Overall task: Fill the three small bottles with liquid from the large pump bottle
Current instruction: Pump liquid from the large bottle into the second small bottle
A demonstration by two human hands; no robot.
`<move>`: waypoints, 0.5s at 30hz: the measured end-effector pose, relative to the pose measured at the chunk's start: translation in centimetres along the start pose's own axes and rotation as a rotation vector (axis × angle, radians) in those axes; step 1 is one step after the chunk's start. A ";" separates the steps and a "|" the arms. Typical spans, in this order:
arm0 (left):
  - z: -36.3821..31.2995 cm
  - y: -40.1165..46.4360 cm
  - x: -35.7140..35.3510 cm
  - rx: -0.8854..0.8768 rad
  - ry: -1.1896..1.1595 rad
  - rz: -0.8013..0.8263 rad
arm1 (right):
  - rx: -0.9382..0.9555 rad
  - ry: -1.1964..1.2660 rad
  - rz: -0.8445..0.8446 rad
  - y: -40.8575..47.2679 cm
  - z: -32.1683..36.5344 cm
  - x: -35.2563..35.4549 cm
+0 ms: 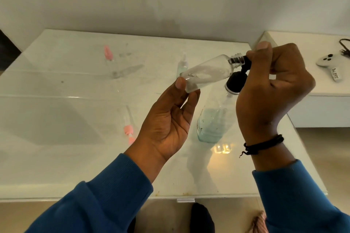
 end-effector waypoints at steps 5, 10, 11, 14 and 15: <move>0.0 0.0 0.1 0.005 -0.025 -0.011 | -0.026 0.016 0.015 -0.7 0.0 0.2; 0.0 0.0 0.1 0.003 -0.013 -0.008 | 0.012 0.005 -0.003 -0.1 0.1 -0.1; 0.0 0.0 0.1 0.002 -0.021 -0.009 | 0.010 0.008 0.000 -0.4 0.1 -0.1; 0.0 -0.1 0.1 0.003 -0.032 -0.013 | -0.006 0.010 0.008 -0.8 0.0 0.1; 0.0 0.0 0.1 0.000 -0.031 -0.014 | -0.006 0.012 0.010 -0.7 -0.1 0.1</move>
Point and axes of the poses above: each hand's wrist, its own y-axis towards the middle knuckle, its own x-axis out of the back of the hand, z = x × y, the point moved 1 cm from there along y, towards the middle knuckle, and after that the axes turned 5 degrees about x, right-handed, at the moved point
